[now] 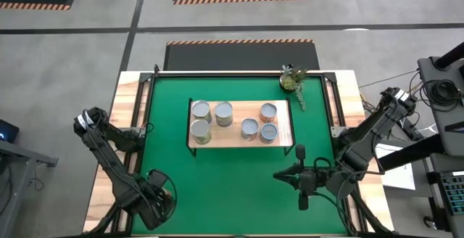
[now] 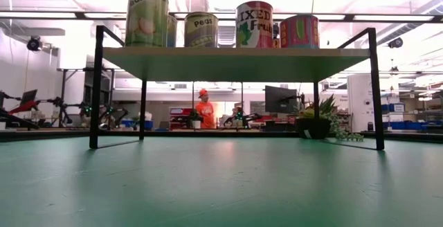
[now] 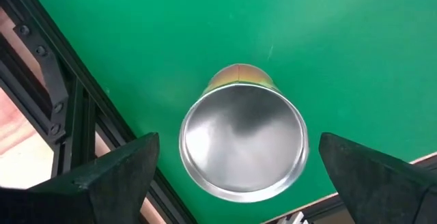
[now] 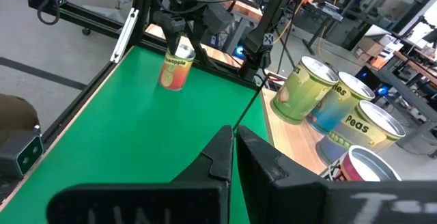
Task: Pick and place cans onto a shelf
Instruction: Put the canned pineapple on the shelf
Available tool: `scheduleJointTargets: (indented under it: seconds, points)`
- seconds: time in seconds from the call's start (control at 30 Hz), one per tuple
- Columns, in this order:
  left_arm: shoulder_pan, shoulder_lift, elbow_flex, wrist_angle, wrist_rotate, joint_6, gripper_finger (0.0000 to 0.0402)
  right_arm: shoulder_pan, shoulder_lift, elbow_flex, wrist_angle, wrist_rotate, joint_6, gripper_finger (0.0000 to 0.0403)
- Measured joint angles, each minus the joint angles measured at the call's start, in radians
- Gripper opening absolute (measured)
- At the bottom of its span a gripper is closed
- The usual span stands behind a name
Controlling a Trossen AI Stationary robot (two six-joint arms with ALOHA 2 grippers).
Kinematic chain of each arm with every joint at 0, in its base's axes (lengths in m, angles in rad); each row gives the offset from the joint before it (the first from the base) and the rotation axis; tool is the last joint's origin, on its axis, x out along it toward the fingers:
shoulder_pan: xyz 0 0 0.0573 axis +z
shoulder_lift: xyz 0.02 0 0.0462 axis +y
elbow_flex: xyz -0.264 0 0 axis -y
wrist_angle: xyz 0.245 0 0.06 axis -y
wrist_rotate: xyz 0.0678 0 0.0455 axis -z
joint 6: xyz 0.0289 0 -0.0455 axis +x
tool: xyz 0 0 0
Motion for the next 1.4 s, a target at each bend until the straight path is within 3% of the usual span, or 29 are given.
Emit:
scheduleJointTargets:
  seconds: [0.7, 1.03, 1.23, 1.4]
  points:
    - [0.0, 0.0, -0.089, 0.075, 0.002, 0.014, 0.0381, 0.0, 0.0, -0.001, -0.009, 0.0, 0.013, 0.0009]
    - [0.0, -0.001, -0.089, 0.093, 0.013, 0.05, 0.0306, 0.0, 0.0, -0.001, -0.009, 0.0, 0.014, 0.0009]
    - [0.007, -0.001, -0.029, 0.093, 0.036, 0.082, 0.0307, 0.0, 0.0, -0.001, -0.009, 0.0, 0.014, 0.0009]
    - [0.022, -0.001, 0.071, 0.097, 0.015, 0.196, 0.032, 0.0, 0.0, -0.001, -0.009, 0.0, 0.014, 0.0009]
